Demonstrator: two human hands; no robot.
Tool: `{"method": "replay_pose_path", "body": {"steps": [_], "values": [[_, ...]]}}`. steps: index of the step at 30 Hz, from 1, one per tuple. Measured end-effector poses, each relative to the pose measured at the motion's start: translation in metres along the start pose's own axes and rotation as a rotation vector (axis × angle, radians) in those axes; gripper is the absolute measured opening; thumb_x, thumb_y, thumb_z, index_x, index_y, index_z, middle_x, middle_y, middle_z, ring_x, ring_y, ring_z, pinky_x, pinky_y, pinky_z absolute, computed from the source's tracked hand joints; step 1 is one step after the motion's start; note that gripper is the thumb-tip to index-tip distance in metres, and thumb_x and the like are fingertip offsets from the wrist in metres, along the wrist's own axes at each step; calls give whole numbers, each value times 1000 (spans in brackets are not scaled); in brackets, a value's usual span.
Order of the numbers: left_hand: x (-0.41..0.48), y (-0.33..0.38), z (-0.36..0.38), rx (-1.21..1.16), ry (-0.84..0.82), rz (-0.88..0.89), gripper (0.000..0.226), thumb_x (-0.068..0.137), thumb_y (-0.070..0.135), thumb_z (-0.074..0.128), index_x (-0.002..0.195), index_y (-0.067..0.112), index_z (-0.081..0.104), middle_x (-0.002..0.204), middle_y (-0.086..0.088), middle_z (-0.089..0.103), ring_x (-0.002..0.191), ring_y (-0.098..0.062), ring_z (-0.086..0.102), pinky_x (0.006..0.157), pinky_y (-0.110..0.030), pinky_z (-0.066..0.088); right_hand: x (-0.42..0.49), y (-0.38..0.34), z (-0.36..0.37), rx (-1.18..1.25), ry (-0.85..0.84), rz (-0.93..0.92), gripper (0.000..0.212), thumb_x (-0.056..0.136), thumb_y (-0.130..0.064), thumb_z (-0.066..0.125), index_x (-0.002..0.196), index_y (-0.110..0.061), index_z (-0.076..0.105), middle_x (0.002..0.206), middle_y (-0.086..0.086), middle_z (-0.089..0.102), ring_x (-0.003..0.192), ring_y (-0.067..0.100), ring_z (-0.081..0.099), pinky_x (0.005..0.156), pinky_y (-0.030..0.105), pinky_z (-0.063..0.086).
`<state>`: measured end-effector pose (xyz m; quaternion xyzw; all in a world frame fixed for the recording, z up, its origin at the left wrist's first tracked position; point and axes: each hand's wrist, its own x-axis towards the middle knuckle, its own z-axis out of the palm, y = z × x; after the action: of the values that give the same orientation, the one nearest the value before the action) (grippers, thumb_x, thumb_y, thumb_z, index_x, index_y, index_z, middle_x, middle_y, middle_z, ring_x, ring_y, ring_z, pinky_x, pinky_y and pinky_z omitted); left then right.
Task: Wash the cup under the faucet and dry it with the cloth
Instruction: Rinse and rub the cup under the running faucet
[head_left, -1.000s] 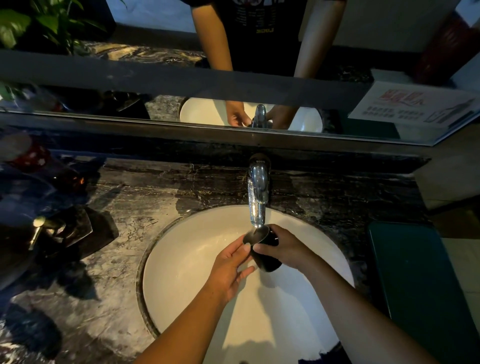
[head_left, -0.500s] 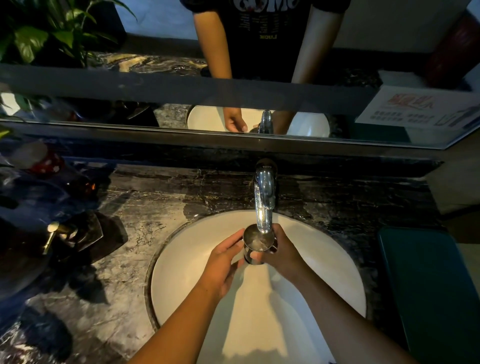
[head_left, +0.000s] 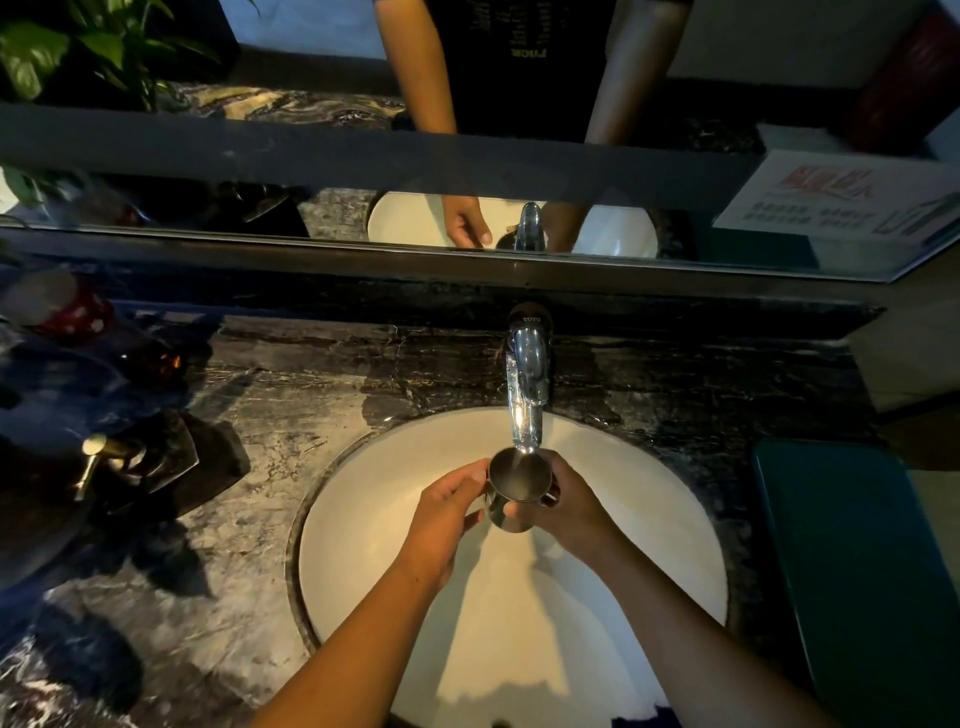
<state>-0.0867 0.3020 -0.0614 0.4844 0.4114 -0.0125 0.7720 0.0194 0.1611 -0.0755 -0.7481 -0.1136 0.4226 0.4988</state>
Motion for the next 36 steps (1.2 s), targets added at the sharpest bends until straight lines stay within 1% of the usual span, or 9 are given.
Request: {"method": "replay_pose_path", "body": {"steps": [4,8,14,18,22,25,29,32,36], "values": [[-2,3,10,36,-23,2,29,105,28,48,114,29,75,104,19,78,106,0,67,91,-30,50,3,-5,-4,32,65,-31,60,70,-22,87,116,-46,56,119,-14,67,118,12,60,92,27,50],[1,4,5,25,1,4,36,108,37,40,120,28,72,121,13,73,124,-7,59,104,-38,45,5,-5,2,-1,23,-38,65,63,-34,87,119,-46,56,118,-15,69,116,9,63,98,30,51],[-2,-3,4,37,-44,14,45,107,46,34,134,28,65,132,15,68,129,-5,56,111,-40,41,8,-11,-4,11,71,-66,60,68,-25,87,118,-40,59,114,-12,70,111,10,65,94,28,53],[-6,-9,0,-16,-3,27,47,106,47,33,133,25,65,133,13,67,130,-8,55,107,-37,44,5,-7,5,3,61,-53,62,63,-31,86,118,-37,60,113,-9,72,108,9,66,91,25,53],[-13,-17,2,8,-68,13,53,96,56,38,136,29,62,129,21,68,125,0,58,92,-23,49,2,-5,-1,10,62,-49,61,64,-29,86,118,-39,60,113,-11,71,110,10,65,86,22,51],[-12,-11,-2,-27,-14,24,43,103,49,35,129,33,65,122,25,71,124,1,58,95,-28,48,5,-12,12,11,49,-56,65,63,-29,85,122,-39,57,117,-9,70,109,9,65,81,17,50],[-14,-12,-7,-59,-39,-26,43,103,49,34,123,31,68,120,18,74,119,-3,63,84,-22,51,4,-11,6,-5,14,-39,58,70,-14,88,116,-36,59,111,-10,70,106,8,65,79,14,51],[-14,-8,5,-26,-66,-30,45,101,52,36,130,33,65,127,19,70,123,0,59,86,-22,51,4,-12,-1,14,59,-47,62,69,-18,88,120,-37,58,114,-11,70,109,10,65,83,18,51],[-12,-8,5,-53,-14,-17,40,107,44,32,122,33,68,112,26,74,120,1,60,85,-25,51,5,-8,8,25,43,-47,67,60,-32,85,122,-39,58,115,-10,71,110,11,66,92,31,56]]}}
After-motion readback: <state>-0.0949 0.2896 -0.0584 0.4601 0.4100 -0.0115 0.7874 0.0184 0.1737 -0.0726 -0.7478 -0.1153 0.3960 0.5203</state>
